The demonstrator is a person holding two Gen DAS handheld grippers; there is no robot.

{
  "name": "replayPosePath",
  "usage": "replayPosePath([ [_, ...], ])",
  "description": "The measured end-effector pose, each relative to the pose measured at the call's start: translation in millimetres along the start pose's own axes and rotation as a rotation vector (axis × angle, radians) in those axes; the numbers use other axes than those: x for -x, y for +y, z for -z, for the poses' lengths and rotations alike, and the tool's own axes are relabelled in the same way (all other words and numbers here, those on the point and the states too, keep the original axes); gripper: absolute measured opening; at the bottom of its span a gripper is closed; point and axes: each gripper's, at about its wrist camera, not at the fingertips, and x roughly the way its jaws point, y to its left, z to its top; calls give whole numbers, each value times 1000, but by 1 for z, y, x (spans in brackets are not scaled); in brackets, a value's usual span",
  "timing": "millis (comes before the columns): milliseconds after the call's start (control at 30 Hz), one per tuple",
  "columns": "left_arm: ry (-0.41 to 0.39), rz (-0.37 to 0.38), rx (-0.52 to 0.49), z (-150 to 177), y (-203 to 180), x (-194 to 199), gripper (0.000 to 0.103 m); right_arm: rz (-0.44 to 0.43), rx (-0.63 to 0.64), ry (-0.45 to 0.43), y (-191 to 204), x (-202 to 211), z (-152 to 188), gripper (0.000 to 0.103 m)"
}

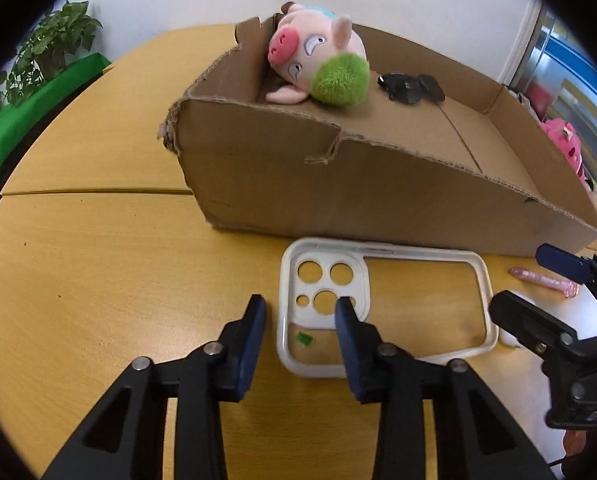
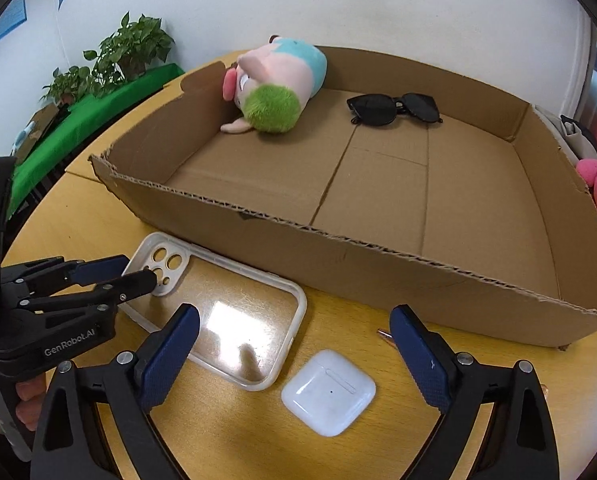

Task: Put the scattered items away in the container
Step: 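Close both grippers on the white bumper edges of the phone case, then lift the phone case with both grippers and carry it over the box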

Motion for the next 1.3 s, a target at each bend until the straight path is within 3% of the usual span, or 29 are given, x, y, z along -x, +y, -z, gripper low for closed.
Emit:
replayPosePath([
  [67, 2, 0, -1, 0, 0, 0, 23, 4, -2, 16, -1, -7, 1, 95],
  [133, 5, -17, -4, 1, 2, 0, 12, 3, -3, 35, -3, -13, 1, 92],
  [400, 19, 9, 28, 8, 17, 6, 7, -7, 17, 75, -1, -24, 5, 68],
  [567, 19, 3, 27, 10, 16, 9, 7, -38, 57, 76, 7, -22, 4, 24],
  [733, 22, 12, 43, 11, 16, 12, 6, -30, 52, 72, 7, -21, 6, 11],
  [900, -17, 12, 18, 10, 6, 31, 5, -43, 23, 37, 1, -5, 9, 10],
  [1100, -98, 32, -3, -6, -8, 66, 5, -42, 1, -83, -6, 42, -2, 9],
  [1300, -183, 48, -78, -51, -42, 94, 5, -11, -13, -166, -30, 77, -32, 9],
])
